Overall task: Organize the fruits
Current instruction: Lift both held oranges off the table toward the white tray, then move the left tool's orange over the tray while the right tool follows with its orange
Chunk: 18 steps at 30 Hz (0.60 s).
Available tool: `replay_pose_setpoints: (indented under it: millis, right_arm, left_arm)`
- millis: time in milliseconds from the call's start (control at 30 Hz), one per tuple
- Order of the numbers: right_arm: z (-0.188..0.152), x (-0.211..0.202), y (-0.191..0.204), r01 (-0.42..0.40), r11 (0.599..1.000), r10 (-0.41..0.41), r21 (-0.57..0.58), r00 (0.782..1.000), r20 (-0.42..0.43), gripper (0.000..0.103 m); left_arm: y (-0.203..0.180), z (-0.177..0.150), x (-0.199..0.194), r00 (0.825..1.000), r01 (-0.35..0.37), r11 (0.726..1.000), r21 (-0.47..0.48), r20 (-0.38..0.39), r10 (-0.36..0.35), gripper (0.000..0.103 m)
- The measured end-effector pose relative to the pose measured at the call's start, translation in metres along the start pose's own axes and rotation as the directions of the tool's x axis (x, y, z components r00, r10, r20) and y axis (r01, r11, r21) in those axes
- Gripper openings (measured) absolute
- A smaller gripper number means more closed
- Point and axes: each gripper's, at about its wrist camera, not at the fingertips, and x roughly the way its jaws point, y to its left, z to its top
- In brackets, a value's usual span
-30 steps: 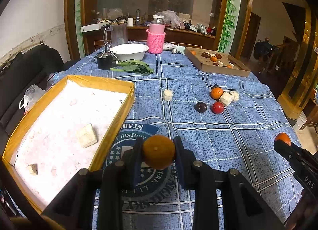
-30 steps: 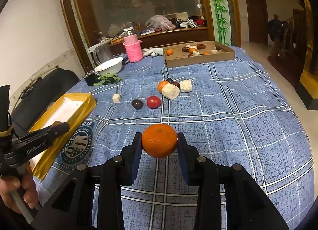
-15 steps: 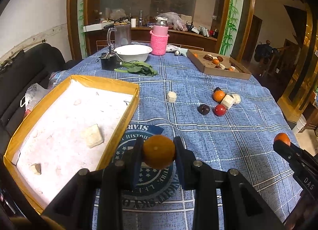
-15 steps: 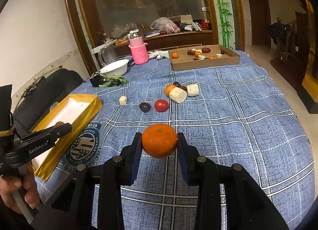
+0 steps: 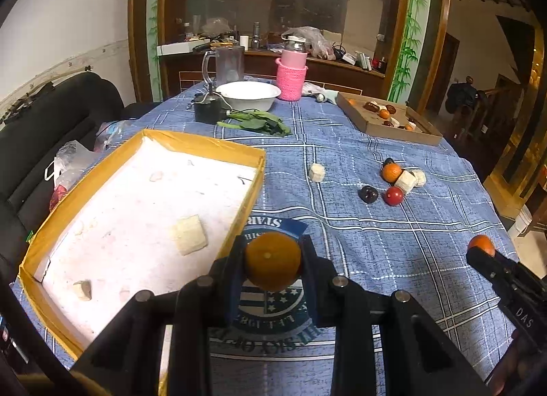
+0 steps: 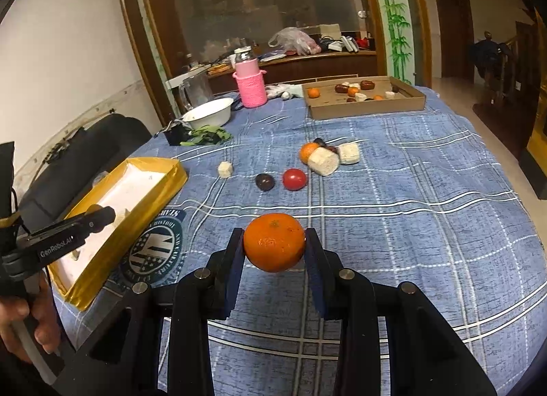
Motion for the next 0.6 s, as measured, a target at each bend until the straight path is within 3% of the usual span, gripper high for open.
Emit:
replay_pose_setpoints:
  millis: [600]
  right_arm:
    - [-0.004, 0.007, 0.018, -0.013, 1.0, 0.012, -0.023, 1.0, -0.018, 0.033]
  left_arm:
    - [0.013, -0.004, -0.001, 1.0, 0.017, 1.0, -0.009, -0.005, -0.017, 0.033]
